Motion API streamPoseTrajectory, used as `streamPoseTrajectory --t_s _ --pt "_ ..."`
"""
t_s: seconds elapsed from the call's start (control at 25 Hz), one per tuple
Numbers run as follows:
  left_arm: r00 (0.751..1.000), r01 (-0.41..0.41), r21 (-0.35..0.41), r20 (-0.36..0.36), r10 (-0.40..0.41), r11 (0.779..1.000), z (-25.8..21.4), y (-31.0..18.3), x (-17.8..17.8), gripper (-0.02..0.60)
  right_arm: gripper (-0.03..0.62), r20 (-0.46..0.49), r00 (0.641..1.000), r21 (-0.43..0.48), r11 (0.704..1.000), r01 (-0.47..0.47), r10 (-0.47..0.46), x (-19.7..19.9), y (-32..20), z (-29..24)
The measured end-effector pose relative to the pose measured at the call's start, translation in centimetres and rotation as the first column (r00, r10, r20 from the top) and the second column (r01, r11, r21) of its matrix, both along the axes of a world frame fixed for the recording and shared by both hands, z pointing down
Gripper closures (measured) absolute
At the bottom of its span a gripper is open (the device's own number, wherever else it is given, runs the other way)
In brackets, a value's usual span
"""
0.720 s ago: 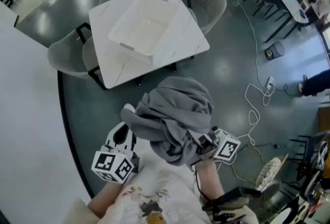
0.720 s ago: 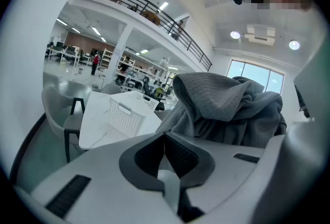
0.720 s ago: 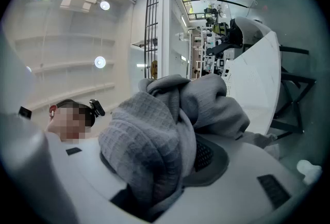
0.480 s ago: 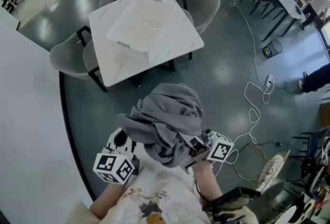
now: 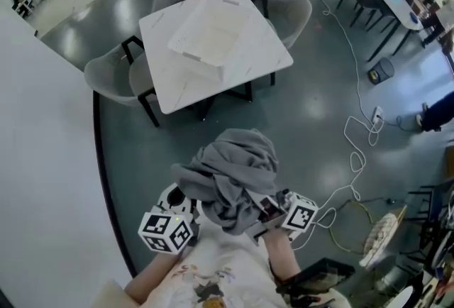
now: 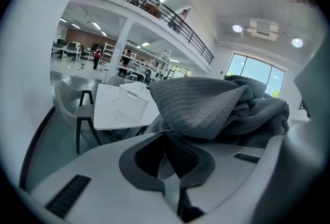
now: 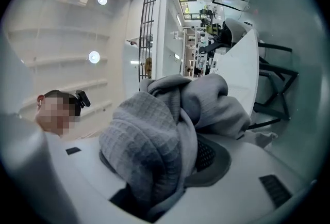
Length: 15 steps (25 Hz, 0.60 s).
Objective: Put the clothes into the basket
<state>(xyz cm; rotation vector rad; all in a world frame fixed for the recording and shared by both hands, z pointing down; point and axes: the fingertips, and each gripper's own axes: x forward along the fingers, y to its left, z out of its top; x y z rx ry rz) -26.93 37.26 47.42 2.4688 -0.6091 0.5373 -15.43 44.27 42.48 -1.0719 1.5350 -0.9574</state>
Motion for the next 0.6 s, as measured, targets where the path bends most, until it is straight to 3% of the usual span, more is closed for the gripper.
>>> streamPoseTrajectory --t_s 0.24,0.6 --pt "1.000 -0.024 -0.001 -0.016 0.024 1.000 0.2 0.9 -1.1 0.571 0.353 0.004 1.000 0.000 1.000 0.027 -0.027 -2.0 0.2 0.2" --pt "0.999 -0.046 0.023 -0.026 0.046 0.999 -0.9 2.4 3.1 0.571 0.352 0.013 1.000 0.015 1.000 -0.023 0.023 3.0 3.2 -0.3"
